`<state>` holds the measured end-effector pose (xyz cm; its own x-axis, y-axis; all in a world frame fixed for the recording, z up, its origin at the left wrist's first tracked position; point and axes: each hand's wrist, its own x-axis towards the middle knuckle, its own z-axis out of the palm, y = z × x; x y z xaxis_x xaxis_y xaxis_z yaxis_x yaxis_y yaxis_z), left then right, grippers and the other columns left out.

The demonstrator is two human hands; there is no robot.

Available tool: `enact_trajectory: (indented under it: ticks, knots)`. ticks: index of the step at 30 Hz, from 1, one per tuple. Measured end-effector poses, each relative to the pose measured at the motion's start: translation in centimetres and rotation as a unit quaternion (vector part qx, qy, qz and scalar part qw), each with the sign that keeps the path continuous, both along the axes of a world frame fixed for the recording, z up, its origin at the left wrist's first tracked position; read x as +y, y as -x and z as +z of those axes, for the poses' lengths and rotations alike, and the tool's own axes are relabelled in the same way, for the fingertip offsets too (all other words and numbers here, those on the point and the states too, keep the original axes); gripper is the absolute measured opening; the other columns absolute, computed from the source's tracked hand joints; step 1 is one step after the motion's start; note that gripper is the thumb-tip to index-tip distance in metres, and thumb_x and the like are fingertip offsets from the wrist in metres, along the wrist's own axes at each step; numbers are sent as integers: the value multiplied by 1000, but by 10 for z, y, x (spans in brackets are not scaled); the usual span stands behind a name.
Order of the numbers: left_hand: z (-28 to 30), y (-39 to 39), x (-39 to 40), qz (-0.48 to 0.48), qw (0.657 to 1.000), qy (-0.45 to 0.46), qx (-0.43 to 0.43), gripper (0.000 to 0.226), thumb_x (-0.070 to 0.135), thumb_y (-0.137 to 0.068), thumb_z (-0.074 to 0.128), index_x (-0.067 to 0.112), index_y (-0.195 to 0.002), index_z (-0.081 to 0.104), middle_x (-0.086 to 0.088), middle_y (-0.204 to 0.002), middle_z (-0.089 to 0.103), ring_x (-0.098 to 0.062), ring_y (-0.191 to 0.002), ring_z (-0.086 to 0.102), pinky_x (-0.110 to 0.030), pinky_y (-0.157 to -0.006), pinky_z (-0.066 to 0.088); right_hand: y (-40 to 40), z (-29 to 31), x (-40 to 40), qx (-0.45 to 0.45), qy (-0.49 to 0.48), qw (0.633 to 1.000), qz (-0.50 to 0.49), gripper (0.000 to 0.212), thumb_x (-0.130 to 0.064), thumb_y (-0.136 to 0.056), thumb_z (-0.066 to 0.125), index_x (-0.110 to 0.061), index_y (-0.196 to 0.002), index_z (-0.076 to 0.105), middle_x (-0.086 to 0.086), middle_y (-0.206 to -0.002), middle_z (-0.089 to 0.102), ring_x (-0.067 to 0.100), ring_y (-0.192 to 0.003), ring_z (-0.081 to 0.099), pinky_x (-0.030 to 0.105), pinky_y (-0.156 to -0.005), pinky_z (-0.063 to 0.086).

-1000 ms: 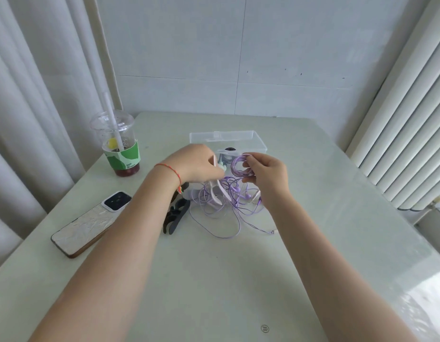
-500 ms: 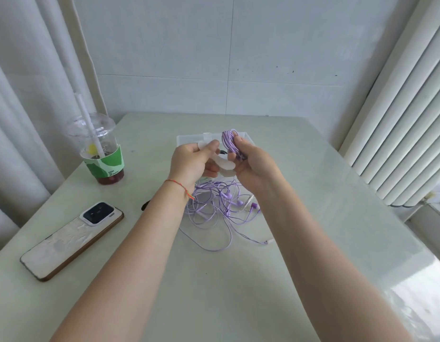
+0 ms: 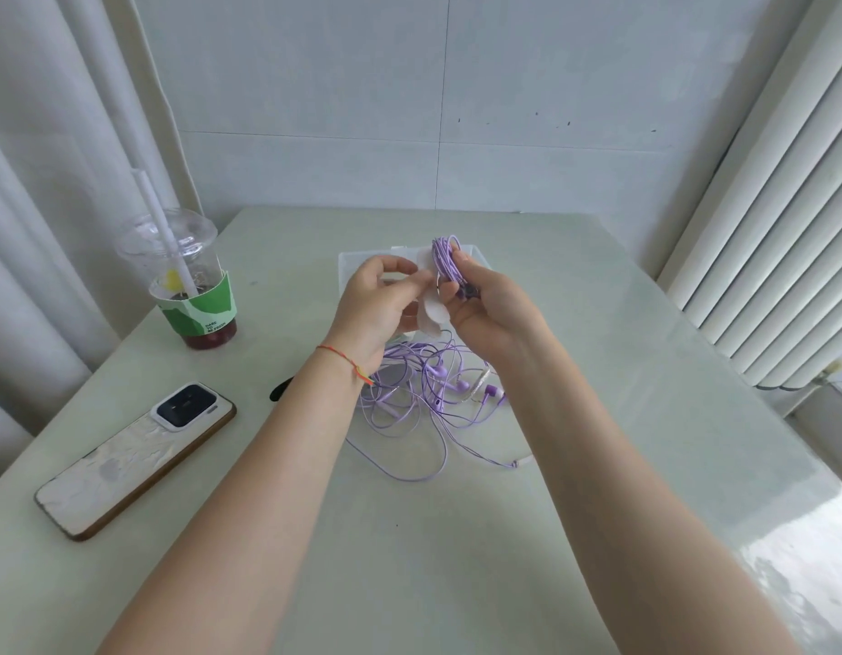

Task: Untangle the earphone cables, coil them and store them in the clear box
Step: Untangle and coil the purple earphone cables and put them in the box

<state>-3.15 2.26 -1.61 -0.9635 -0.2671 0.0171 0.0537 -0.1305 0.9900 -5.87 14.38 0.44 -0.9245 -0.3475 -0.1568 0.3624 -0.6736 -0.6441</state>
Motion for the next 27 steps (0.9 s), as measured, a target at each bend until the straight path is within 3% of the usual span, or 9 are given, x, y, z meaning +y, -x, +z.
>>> enact_trajectory:
  ticks: [2, 4, 7, 9, 12, 16, 20, 25, 27]
  knots:
    - [-1, 0, 0, 5, 1000, 22, 17, 22, 15, -87, 71, 21, -94, 51, -28, -97, 65, -30, -59, 65, -33, -55, 54, -2, 0, -1, 2, -1, 1000, 4, 16, -2, -98, 50, 3, -88, 62, 11, -72, 61, 14, -51, 54, 16, -44, 47]
    - [0, 0, 2, 7, 998, 48, 40, 19, 15, -87, 70, 24, -94, 55, -24, -104, 64, -30, -65, 65, -34, -56, 55, -3, 1, -1, 1, -2, 1000, 9, 18, -3, -98, 49, 3, -87, 62, 11, -66, 63, 14, -51, 52, 16, -44, 47]
    - [2, -2, 3, 20, 995, 82, 59, 12, 10, -87, 68, 21, -90, 67, 0, -89, 66, -24, -59, 65, -32, -53, 55, -4, 1, 0, 4, -6, 1000, 11, 19, -3, -98, 49, 3, -86, 62, 11, -67, 65, 14, -51, 53, 16, -45, 47]
    - [1, -2, 3, 25, 994, 92, 56, 13, 10, -87, 68, 22, -85, 71, -2, -75, 69, -34, -61, 67, -38, -57, 58, -3, 1, 0, -5, -7, 1000, 1, 15, -3, -97, 51, 3, -88, 63, 10, -73, 63, 12, -52, 55, 14, -46, 47]
    - [-1, -2, 1, 29, 993, 99, 49, 17, 12, -87, 68, 25, -79, 73, -9, -74, 69, -47, -70, 68, -49, -64, 57, -1, 0, 1, -14, -3, 1000, -5, 12, -2, -96, 53, 2, -91, 62, 10, -79, 61, 10, -53, 56, 13, -46, 47]
    - [0, -2, 2, 26, 994, 98, 42, 21, 9, -91, 59, 24, -81, 71, -11, -75, 69, -37, -63, 70, -38, -58, 59, -3, 0, 0, -13, -6, 1000, 0, 14, -1, -97, 51, 1, -89, 62, 10, -80, 60, 12, -61, 53, 13, -45, 47]
    - [1, -4, 2, 3, 997, 76, 32, 24, 5, -93, 52, 20, -88, 70, 0, -66, 70, -25, -57, 69, -28, -52, 55, -1, -1, -1, -7, -1, 1000, 2, 13, 0, -96, 51, 2, -90, 62, 10, -81, 60, 13, -64, 53, 14, -46, 47]
    - [6, -8, -3, -93, 994, 12, 47, 39, -4, -88, 39, 13, -102, 71, -4, -82, 75, -25, -72, 70, -40, -76, 59, 3, -3, 2, -9, 2, 1000, -4, 12, -1, -96, 52, 2, -91, 63, 10, -79, 60, 13, -62, 53, 14, -46, 47]
    - [5, -8, -8, -148, 987, 5, 67, 35, -1, -87, 48, 14, -110, 69, -7, -94, 74, -24, -85, 71, -42, -84, 58, 5, -3, 4, -9, 10, 1000, -3, 12, -1, -96, 52, 2, -90, 63, 10, -79, 61, 14, -64, 54, 14, -47, 48]
